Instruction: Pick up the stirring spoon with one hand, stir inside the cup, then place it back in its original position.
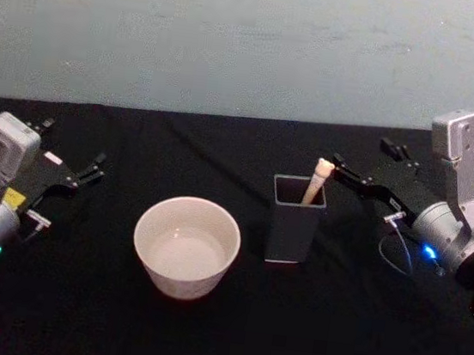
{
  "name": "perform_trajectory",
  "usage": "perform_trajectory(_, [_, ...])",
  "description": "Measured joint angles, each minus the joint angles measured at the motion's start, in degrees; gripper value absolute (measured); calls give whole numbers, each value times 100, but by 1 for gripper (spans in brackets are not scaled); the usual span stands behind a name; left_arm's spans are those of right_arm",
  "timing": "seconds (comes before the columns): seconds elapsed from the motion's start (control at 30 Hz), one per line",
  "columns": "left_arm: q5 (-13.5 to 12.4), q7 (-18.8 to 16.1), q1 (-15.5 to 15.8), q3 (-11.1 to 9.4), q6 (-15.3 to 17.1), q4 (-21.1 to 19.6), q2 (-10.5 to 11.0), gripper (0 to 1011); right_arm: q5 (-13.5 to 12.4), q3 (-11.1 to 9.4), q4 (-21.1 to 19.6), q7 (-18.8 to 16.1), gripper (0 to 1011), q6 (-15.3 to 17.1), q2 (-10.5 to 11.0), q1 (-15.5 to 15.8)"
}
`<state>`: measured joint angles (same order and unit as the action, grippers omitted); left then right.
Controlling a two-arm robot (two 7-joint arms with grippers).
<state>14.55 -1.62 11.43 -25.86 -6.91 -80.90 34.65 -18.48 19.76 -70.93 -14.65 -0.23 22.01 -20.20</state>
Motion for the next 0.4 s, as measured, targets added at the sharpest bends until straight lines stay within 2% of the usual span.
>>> perform_trajectory(0.4, [0,0,0,0,0,0,0,1001,0,0,0,0,1000,0,0,-1])
